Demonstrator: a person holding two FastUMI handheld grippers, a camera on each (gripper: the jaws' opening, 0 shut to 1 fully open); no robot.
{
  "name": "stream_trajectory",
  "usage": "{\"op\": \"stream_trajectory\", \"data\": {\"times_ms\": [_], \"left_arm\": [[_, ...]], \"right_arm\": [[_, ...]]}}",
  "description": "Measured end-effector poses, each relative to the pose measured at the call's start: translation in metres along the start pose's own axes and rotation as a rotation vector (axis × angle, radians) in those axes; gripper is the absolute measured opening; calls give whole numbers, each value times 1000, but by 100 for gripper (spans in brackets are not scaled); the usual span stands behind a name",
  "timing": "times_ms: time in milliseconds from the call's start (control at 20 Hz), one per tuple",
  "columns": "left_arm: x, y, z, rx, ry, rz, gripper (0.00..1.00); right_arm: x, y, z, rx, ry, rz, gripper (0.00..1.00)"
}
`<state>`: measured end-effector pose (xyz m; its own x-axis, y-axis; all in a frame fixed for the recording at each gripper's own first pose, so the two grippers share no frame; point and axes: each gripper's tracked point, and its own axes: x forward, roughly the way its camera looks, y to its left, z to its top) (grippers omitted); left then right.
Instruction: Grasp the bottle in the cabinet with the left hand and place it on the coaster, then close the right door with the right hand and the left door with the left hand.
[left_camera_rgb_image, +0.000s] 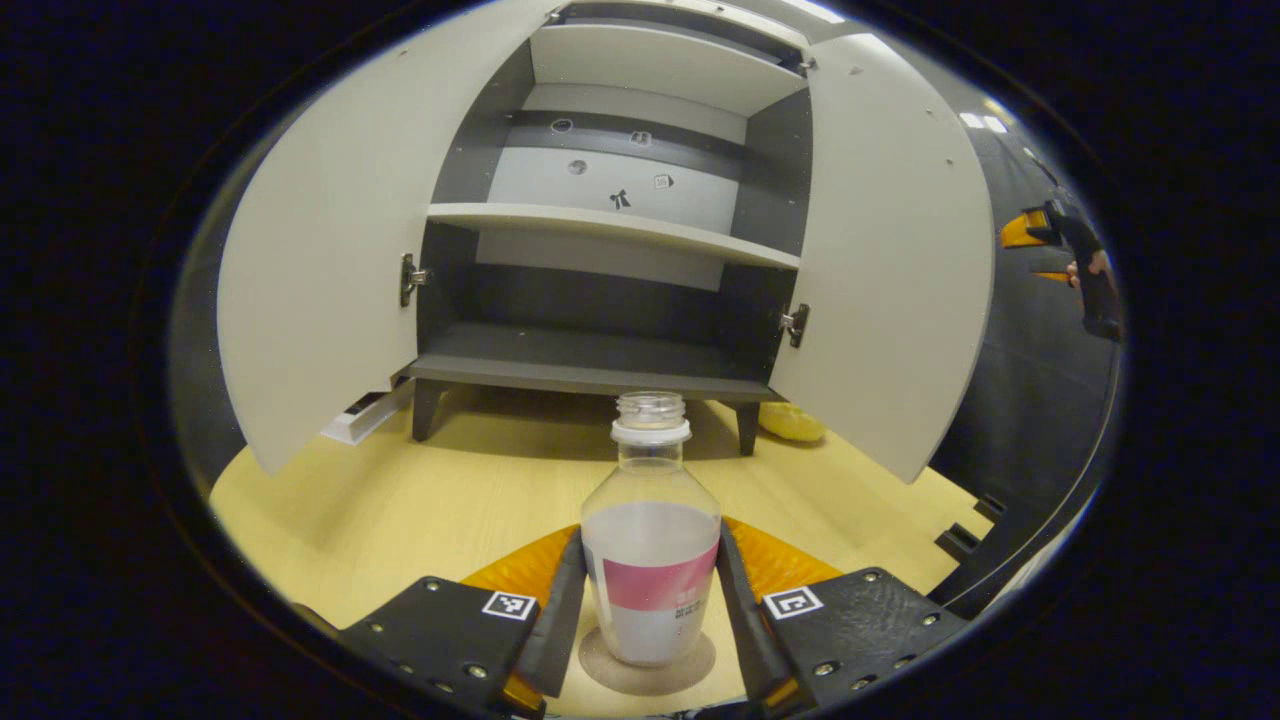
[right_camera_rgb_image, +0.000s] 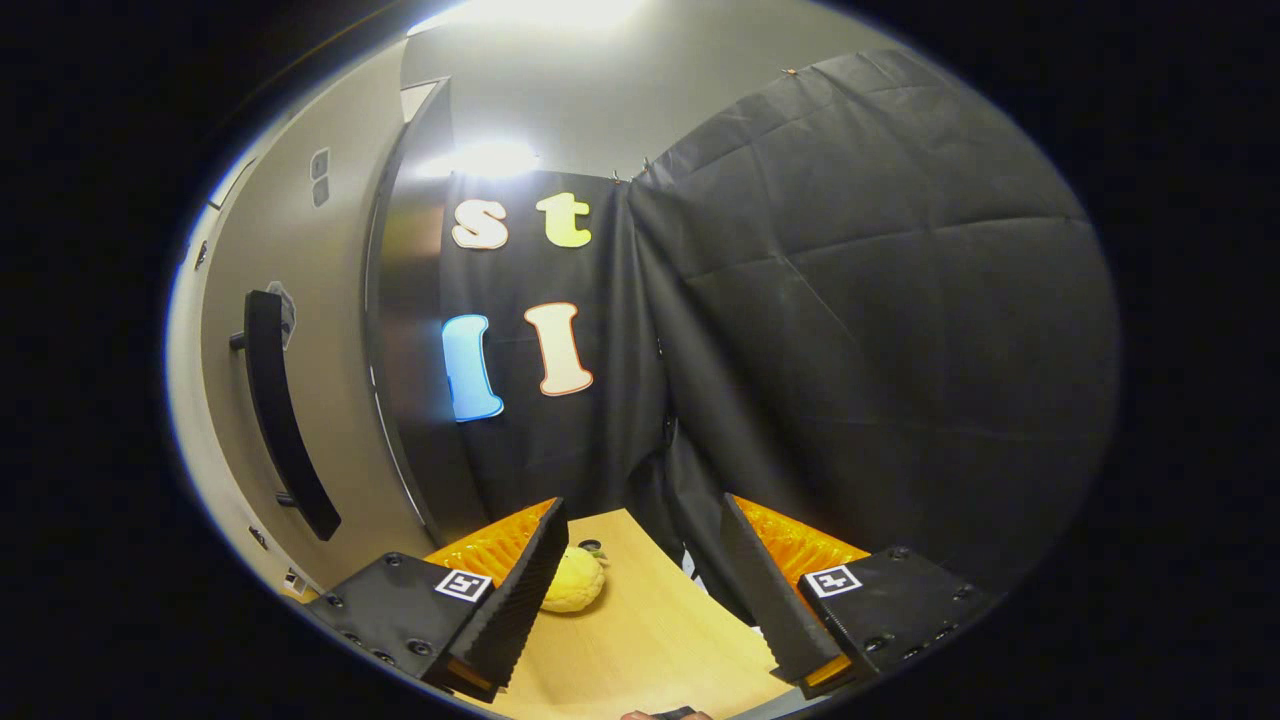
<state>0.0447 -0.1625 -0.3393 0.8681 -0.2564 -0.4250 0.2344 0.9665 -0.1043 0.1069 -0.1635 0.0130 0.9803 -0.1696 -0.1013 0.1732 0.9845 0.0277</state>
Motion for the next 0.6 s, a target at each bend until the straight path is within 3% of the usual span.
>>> {"op": "stream_trajectory", "data": {"times_ms": [150, 200, 250, 300, 350, 450, 500, 600], "left_arm": [[-4, -2, -6, 8, -5, 13, 68], [-4, -3, -6, 17, -4, 10, 61], [-4, -3, -11, 27, 1, 7, 68], [-5, -4, -13, 38, 7, 6, 63], [-6, -4, -15, 41, 13, 8, 70], [-7, -6, -15, 38, 17, 3, 66], [-7, -8, -20, 30, 35, -2, 73], [-7, -9, -24, 22, 51, 0, 76]], "right_arm": [[-4, 2, -8, 22, 25, 6, 98], [-5, 1, -10, 24, 29, 5, 98], [-6, 0, -12, 25, 31, 2, 98], [-7, 0, -13, 28, 36, 3, 98], [-8, 0, -16, 34, 42, 2, 98], [-11, 0, -17, 47, 49, 3, 92], [-12, 0, -18, 51, 49, 2, 92], [-15, -1, -18, 50, 48, -1, 92]]}}
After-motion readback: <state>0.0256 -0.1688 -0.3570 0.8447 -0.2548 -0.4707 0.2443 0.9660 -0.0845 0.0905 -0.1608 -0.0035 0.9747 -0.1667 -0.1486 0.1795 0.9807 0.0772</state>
